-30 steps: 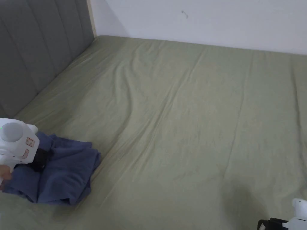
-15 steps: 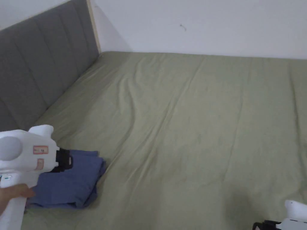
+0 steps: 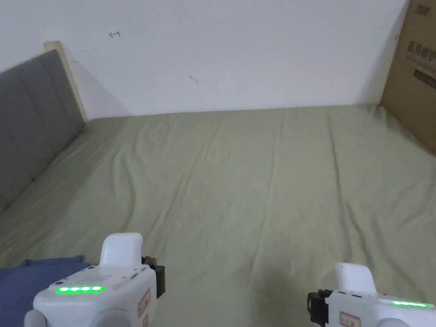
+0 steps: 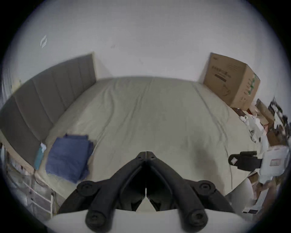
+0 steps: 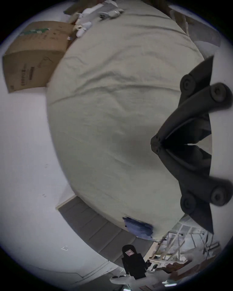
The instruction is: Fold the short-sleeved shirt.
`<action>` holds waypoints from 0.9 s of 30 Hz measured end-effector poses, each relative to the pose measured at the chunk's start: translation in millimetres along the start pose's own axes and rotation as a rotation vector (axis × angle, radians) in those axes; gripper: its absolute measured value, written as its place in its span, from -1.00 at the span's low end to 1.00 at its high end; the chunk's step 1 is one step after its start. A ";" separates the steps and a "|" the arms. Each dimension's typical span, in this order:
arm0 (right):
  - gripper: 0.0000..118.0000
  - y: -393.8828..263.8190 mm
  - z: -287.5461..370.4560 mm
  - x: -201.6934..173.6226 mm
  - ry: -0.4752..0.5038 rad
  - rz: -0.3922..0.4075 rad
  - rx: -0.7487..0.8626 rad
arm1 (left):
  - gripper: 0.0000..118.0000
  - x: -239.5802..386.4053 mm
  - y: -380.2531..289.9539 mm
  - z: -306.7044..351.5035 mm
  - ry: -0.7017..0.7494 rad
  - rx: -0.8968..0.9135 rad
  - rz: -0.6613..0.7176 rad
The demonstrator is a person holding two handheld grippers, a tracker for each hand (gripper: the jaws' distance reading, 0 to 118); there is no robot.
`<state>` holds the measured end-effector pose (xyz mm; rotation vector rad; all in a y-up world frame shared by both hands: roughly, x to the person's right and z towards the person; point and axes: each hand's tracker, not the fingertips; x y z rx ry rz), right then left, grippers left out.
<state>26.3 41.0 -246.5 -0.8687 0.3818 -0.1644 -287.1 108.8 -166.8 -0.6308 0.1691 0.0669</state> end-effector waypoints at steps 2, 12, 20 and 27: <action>-1.00 5.2 16.0 -8.3 -0.025 0.036 0.097 | -1.00 24.8 2.4 14.4 0.055 0.079 -0.062; -1.00 54.7 90.9 -52.2 -0.178 0.209 0.474 | -1.00 58.8 32.6 64.1 0.073 0.349 0.022; -1.00 63.0 126.3 -72.1 -0.168 0.291 0.626 | -1.00 72.1 43.7 94.5 0.127 0.494 -0.021; -1.00 61.9 131.3 -74.3 -0.203 0.282 0.653 | -1.00 73.7 51.2 103.7 0.137 0.537 -0.010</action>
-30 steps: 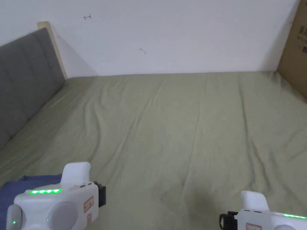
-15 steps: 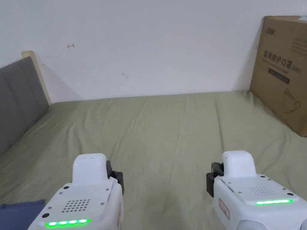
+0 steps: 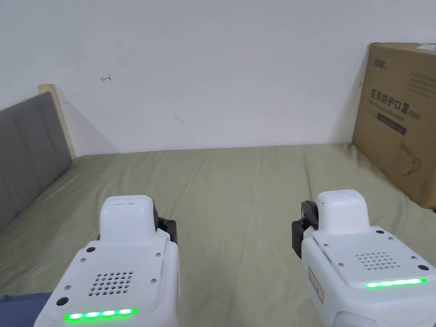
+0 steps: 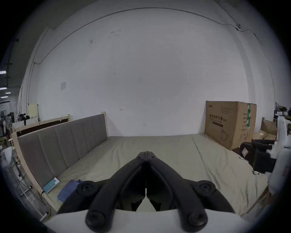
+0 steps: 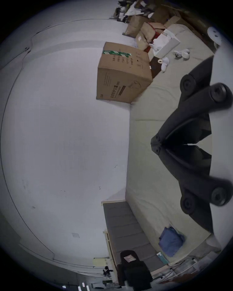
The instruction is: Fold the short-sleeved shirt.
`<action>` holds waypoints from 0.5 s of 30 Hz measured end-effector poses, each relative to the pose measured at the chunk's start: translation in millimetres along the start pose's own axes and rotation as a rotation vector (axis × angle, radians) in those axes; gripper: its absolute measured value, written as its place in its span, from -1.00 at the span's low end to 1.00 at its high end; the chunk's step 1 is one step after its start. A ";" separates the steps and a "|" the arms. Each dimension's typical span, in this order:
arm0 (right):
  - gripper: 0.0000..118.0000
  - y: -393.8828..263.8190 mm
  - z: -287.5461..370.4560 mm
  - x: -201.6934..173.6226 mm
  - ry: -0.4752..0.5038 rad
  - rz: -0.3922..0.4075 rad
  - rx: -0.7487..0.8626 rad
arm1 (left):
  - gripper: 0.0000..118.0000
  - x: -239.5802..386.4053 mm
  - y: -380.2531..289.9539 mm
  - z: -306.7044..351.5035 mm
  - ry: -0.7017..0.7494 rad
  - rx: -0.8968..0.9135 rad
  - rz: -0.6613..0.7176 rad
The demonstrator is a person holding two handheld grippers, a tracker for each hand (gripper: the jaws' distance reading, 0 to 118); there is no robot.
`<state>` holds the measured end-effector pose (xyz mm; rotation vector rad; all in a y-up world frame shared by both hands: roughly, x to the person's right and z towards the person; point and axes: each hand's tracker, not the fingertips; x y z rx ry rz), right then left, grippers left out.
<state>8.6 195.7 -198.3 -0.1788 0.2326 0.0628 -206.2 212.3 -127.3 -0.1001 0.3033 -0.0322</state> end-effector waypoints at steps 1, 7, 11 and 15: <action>-1.00 -0.7 0.6 -1.4 -0.011 0.021 0.007 | -1.00 -0.2 0.0 1.4 0.000 0.001 0.005; -0.50 -1.3 5.7 0.1 -0.034 -0.029 0.045 | -0.37 0.1 -4.1 3.5 -0.022 0.003 0.011; 0.69 -0.1 3.6 4.3 -0.031 -0.050 0.043 | 0.87 -5.3 -5.9 2.0 -0.029 -0.004 0.063; 0.79 1.3 0.4 2.0 -0.048 -0.042 0.039 | 0.86 -5.0 -5.3 0.6 -0.021 0.005 0.056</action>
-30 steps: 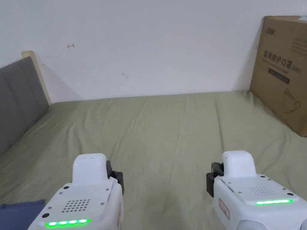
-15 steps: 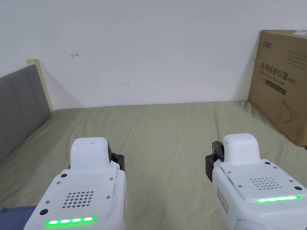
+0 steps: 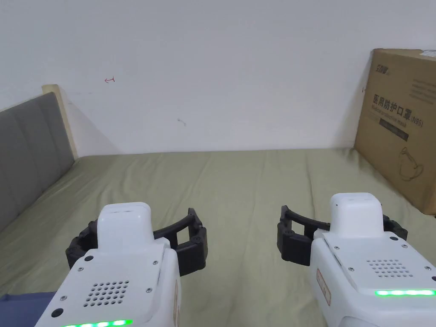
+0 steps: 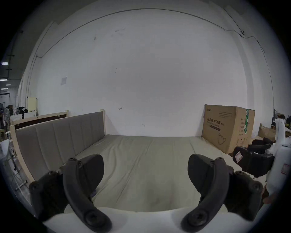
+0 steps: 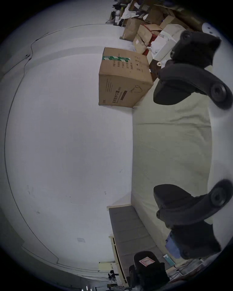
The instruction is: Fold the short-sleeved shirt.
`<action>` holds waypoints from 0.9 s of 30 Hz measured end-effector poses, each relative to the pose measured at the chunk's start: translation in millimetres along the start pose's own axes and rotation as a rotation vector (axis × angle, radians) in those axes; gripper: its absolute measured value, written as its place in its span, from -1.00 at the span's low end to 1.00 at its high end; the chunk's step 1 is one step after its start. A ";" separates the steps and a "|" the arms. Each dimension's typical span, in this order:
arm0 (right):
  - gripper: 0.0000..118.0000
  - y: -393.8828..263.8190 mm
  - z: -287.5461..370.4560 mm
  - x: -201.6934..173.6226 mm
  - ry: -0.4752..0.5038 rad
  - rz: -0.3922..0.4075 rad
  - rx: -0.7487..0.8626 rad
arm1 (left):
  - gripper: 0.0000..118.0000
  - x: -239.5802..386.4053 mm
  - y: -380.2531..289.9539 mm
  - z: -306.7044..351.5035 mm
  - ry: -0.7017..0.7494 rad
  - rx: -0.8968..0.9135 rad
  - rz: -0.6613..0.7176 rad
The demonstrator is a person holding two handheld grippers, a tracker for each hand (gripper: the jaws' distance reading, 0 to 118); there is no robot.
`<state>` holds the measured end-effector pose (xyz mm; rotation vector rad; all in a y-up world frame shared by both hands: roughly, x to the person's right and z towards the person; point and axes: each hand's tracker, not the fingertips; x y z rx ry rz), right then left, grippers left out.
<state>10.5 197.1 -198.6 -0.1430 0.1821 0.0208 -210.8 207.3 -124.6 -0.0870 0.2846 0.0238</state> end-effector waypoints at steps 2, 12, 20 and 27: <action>0.84 0.4 -2.4 -1.0 0.005 0.008 -0.007 | 0.86 -0.1 1.0 -3.9 -0.030 -0.034 0.003; 0.89 1.3 -4.8 -0.3 -0.020 0.020 0.012 | 0.86 10.4 2.9 -3.9 0.040 -0.018 -0.050; 0.89 -1.6 -7.3 1.7 -0.031 0.039 0.003 | 0.86 13.8 0.1 -6.4 0.054 -0.040 -0.058; 0.89 -3.6 -11.3 4.7 -0.035 0.036 -0.011 | 0.86 8.6 7.1 -11.2 -0.030 -0.049 -0.021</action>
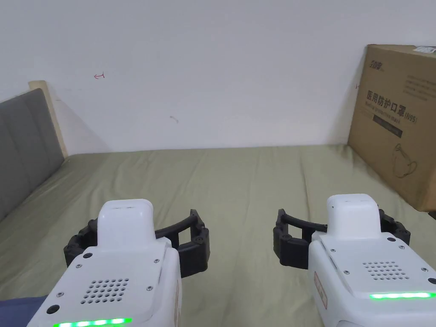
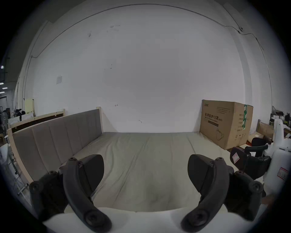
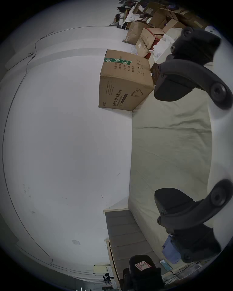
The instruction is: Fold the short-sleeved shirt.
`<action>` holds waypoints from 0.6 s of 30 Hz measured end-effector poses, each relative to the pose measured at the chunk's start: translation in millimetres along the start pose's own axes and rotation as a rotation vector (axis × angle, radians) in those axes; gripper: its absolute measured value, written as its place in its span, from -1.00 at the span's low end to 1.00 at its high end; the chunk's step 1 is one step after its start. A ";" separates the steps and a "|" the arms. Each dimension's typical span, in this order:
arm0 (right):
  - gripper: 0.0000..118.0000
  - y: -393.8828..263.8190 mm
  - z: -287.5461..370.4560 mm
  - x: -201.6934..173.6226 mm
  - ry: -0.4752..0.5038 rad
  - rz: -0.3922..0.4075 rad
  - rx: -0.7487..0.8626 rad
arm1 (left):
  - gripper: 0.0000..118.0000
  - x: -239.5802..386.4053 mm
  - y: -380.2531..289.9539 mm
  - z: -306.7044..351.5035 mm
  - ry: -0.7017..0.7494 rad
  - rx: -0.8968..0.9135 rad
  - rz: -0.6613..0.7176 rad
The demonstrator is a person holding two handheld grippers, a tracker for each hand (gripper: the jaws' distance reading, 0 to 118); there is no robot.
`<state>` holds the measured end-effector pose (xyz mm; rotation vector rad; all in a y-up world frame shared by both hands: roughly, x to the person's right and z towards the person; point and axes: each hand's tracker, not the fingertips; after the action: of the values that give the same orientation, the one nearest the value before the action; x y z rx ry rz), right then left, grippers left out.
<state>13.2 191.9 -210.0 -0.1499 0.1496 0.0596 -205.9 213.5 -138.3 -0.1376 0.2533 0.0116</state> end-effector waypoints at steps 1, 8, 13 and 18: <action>0.89 -0.3 -0.1 -0.1 0.000 -0.001 -0.002 | 0.86 1.1 -0.8 -0.9 0.005 0.010 -0.008; 0.89 -2.5 -3.8 0.8 -0.004 -0.002 -0.017 | 0.86 8.6 -0.8 -7.5 0.011 -0.007 -0.045; 0.89 -3.7 -7.0 1.5 -0.015 0.002 -0.026 | 0.86 9.6 -1.8 -9.6 0.008 -0.010 -0.048; 0.89 -3.2 -7.6 -0.2 -0.011 0.004 -0.022 | 0.86 8.9 -3.9 -13.7 0.011 -0.021 -0.053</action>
<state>12.1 187.6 -216.9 -0.1711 0.1386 0.0656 -200.6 207.7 -153.1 -0.1654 0.2604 -0.0396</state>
